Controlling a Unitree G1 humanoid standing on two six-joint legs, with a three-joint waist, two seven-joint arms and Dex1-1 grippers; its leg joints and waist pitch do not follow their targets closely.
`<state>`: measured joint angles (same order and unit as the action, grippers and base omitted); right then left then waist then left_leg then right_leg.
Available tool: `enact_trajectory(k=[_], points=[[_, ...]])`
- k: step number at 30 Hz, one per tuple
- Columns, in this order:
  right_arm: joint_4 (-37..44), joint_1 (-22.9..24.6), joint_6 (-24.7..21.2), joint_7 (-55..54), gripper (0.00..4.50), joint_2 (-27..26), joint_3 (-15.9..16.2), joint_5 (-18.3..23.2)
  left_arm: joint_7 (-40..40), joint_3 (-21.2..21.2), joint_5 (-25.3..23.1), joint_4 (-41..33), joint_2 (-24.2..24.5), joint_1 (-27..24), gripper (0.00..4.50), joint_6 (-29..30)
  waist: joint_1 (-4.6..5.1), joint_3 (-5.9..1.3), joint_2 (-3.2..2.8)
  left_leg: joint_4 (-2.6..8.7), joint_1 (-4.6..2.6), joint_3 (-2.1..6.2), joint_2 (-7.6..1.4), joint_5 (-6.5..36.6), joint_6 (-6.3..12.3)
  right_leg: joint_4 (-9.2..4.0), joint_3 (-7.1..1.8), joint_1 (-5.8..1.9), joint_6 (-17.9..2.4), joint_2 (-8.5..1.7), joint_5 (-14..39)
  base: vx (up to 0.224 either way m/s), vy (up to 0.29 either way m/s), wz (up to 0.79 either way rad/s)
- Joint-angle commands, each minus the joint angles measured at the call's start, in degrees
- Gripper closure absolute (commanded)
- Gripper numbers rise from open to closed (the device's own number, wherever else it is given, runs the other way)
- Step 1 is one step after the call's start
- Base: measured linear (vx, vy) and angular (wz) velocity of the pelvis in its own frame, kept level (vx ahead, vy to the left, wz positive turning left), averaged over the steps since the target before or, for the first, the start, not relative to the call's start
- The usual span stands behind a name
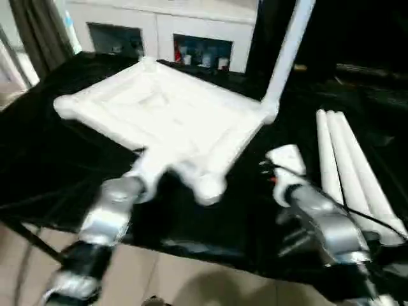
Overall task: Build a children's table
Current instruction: Rotate table base, then pick table leg
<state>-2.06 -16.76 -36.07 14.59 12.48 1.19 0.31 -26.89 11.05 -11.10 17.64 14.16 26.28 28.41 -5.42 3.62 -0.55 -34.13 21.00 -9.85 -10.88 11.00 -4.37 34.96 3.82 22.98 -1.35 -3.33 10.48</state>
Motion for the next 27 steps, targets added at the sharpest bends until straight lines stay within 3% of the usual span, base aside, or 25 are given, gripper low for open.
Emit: enact_trajectory(k=[1,2,3,4,6,9,10,11,14,17,20,21,22,27], points=[[5.24,-0.79,-6.50,-2.87,0.64,0.38,-4.55,1.23,-0.14,1.88,-0.34,0.28,-0.82,2.05,2.98,-1.81,0.48,-4.32,-1.21,3.74,-0.35,0.98,-1.54,7.68,0.09,-4.07,-3.15,-3.60,-8.50,-4.12,6.82,0.000,0.000,0.00],[5.24,-0.79,-6.50,-2.87,0.64,0.38,-4.55,1.23,-0.14,1.88,-0.34,0.28,-0.82,2.05,2.98,-1.81,0.69,-4.24,-0.94,3.72,-0.36,0.91,-1.55,7.69,0.36,-4.31,-3.13,-3.53,-8.54,-4.09,7.23,0.000,0.000,0.00],[6.98,-1.39,-9.23,-3.77,0.47,0.30,-6.53,2.22,-0.84,2.40,-0.15,-0.33,-0.41,2.15,2.97,-2.39,0.85,-4.31,-0.82,3.60,-0.13,0.90,-1.40,7.26,0.78,-4.28,-3.03,-3.73,-8.70,-4.16,8.19,0.000,0.000,0.00],[7.51,-1.89,-10.41,-4.25,0.37,0.31,-7.70,2.70,-1.33,2.58,-0.04,-0.89,-0.03,2.08,2.96,-2.66,1.33,-4.21,-1.30,3.72,0.15,0.99,-1.29,7.24,1.01,-4.47,-2.90,-3.85,-8.28,-4.09,10.11,0.000,0.000,0.00],[8.88,-4.09,-14.53,-5.51,0.26,0.69,-11.15,3.57,-4.47,3.10,0.44,-3.18,2.07,1.63,2.96,-3.32,1.91,-4.27,-1.51,3.53,-0.07,0.93,-1.22,7.10,1.20,-4.72,-2.90,-3.56,-7.86,-4.01,12.27,0.000,0.000,0.00],[9.16,-6.97,-18.34,-5.72,0.08,1.60,-13.15,3.66,-8.47,3.07,1.26,-5.25,4.55,1.28,2.96,-3.26,2.69,-4.32,-1.60,3.37,-0.06,0.83,-1.20,5.55,1.62,-4.62,-2.87,-3.42,-8.12,-3.76,12.64,0.000,0.000,0.00],[9.16,-6.97,-18.34,-5.72,0.08,1.60,-13.15,3.66,-8.47,3.07,1.26,-5.25,4.55,1.28,2.96,-3.26,2.81,-4.43,-1.99,3.29,-0.16,0.80,-1.23,5.30,1.66,-4.50,-2.84,-3.29,-8.52,-3.74,12.25,0.000,0.000,0.00],[8.38,-9.57,-22.14,-5.75,0.08,2.63,-14.36,3.60,-12.28,3.52,2.19,-7.11,6.97,0.99,2.96,-3.38,2.89,-4.43,-1.74,3.35,-0.19,0.88,-1.23,4.89,1.80,-4.28,-2.85,-3.39,-8.95,-3.75,11.86,0.000,0.000,0.00],[4.21,-13.93,-27.61,-5.16,0.08,4.49,-16.01,4.47,-19.30,4.08,4.80,-11.91,11.17,-0.11,2.96,-3.97,3.12,-4.41,-1.75,3.35,-0.34,0.81,-1.40,4.70,1.67,-4.13,-2.88,-3.23,-9.86,-3.82,10.82,0.000,0.000,0.00],[1.21,-16.11,-31.43,-4.60,0.08,5.43,-16.54,6.02,-22.61,4.45,6.57,-14.60,13.08,-0.66,2.96,-3.65,2.78,-4.43,-1.92,3.24,-0.64,0.55,-1.42,4.63,1.32,-3.91,-3.01,-3.13,-10.68,-3.82,10.07,0.000,0.000,0.00],[-1.99,-17.27,-36.05,-3.56,0.08,7.26,-13.83,4.91,-25.71,5.03,8.28,-18.16,14.48,-1.66,2.96,-2.15,2.52,-4.50,-1.59,3.27,-0.37,0.52,-1.48,3.16,1.26,-3.54,-3.00,-3.40,-11.55,-3.90,7.56,0.000,0.000,0.00],[-2.47,-17.42,-36.42,-3.92,0.08,7.15,-13.81,4.48,-26.27,5.07,8.85,-18.94,14.55,-1.87,2.96,-1.57,2.39,-4.54,-1.72,3.17,-0.44,0.47,-1.49,2.97,1.16,-3.41,-3.01,-3.30,-11.56,-3.89,7.28,0.000,0.000,0.00],[-2.92,-17.45,-36.56,-4.16,0.08,7.01,-13.81,4.26,-26.78,5.14,9.36,-19.68,14.60,-2.07,2.96,-1.03,2.27,-4.53,-1.26,3.18,-0.34,0.37,-1.44,2.77,1.24,-3.41,-3.04,-3.39,-11.45,-3.95,7.29,0.000,0.000,0.00],[-5.50,-18.33,-37.27,-6.13,0.08,6.97,-13.81,3.53,-28.96,5.44,11.39,-22.60,15.22,-2.96,2.96,0.83,1.95,-4.38,-1.32,3.24,-0.51,0.30,-1.46,3.60,0.63,-3.64,-3.08,-3.21,-10.55,-4.04,10.22,0.000,0.000,0.00]])
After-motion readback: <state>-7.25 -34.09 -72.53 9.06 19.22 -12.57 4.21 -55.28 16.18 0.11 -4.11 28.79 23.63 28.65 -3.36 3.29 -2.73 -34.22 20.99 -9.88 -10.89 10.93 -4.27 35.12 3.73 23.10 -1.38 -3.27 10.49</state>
